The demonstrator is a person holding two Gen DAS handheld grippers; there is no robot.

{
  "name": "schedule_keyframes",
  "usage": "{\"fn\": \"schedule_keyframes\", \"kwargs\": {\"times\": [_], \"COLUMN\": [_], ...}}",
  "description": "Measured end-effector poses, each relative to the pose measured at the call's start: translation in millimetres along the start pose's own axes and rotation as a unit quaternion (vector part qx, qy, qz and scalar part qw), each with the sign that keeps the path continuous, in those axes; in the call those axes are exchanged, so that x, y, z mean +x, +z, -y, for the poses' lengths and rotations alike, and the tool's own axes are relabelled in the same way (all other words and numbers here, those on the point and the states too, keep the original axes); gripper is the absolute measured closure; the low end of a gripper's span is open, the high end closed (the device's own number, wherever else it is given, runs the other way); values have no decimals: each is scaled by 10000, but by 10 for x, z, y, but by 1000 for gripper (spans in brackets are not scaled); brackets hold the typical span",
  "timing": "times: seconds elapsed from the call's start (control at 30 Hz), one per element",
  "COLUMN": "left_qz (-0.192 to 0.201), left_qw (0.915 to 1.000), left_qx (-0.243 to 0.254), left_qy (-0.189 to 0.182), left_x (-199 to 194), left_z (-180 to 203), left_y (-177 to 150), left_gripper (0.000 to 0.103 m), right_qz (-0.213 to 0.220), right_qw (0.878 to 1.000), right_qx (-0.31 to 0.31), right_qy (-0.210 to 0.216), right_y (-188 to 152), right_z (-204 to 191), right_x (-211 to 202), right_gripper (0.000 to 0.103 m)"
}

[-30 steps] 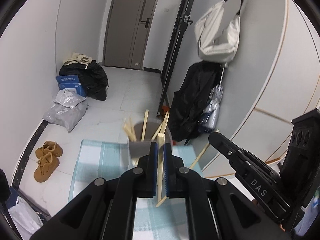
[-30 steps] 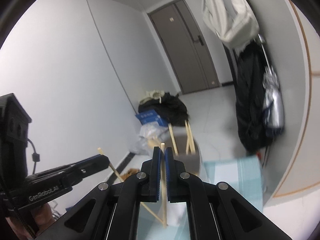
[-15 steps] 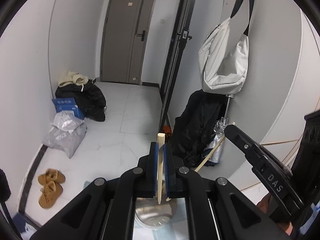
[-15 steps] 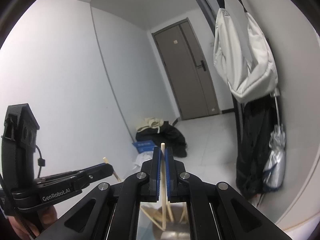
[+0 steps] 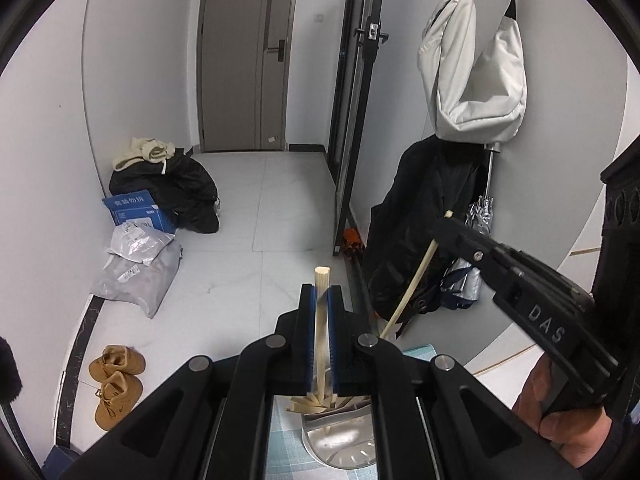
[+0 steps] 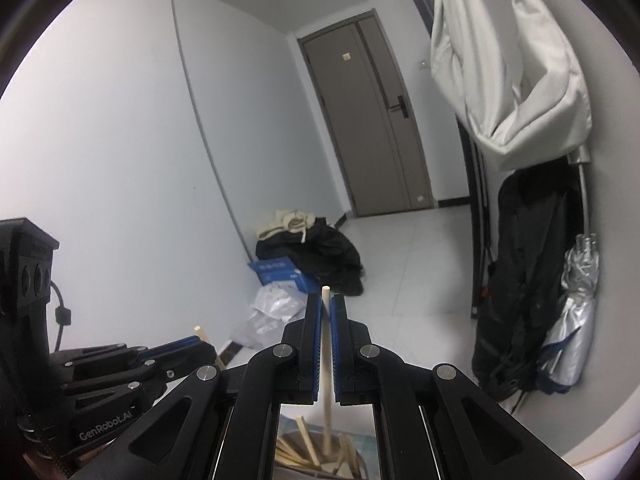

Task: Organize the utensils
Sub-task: 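Lower both chopsticks into the holder and open both grippers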

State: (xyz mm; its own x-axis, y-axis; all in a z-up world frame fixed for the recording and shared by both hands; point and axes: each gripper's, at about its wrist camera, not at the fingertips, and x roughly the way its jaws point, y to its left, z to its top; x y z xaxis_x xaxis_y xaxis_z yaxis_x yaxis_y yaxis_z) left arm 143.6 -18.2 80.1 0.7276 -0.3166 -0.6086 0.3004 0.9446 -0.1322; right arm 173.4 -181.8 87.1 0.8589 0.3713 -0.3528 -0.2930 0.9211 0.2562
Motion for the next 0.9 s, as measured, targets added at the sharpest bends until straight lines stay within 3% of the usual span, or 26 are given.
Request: {"fn": "schedule_keyframes", "kwargs": {"times": [0.4, 0.57, 0.63, 0.73, 0.8, 0.87, 0.9], "left_qz": [-251, -570, -563, -491, -338, -191, -139], "left_qw": [9992, 9982, 9983, 9986, 9991, 9995, 9995], "left_qx": [15, -65, -59, -185, -239, -240, -247], "left_qy": [-308, -174, -166, -120, -49, 88, 135], "left_x": [251, 321, 280, 187, 108, 2, -27], "left_z": [-15, -48, -43, -73, -85, -87, -85], "left_y": [-228, -337, -364, -383, -389, -387, -395], "left_gripper": [102, 101, 95, 73, 56, 49, 48], "right_qz": [-546, -976, -1117, -1142, -1040, -935, -844], "right_qw": [9984, 9949, 9936, 9932, 9942, 9952, 9959], "right_qx": [-85, -30, -25, 130, 195, 254, 282], "right_qy": [135, 237, 151, 194, 180, 131, 131], "right_y": [-531, -764, -841, -918, -950, -963, -976], "right_z": [3, 35, 45, 80, 93, 109, 118], "right_x": [244, 362, 377, 290, 171, 59, -42], "right_gripper": [99, 97, 96, 96, 91, 74, 71]}}
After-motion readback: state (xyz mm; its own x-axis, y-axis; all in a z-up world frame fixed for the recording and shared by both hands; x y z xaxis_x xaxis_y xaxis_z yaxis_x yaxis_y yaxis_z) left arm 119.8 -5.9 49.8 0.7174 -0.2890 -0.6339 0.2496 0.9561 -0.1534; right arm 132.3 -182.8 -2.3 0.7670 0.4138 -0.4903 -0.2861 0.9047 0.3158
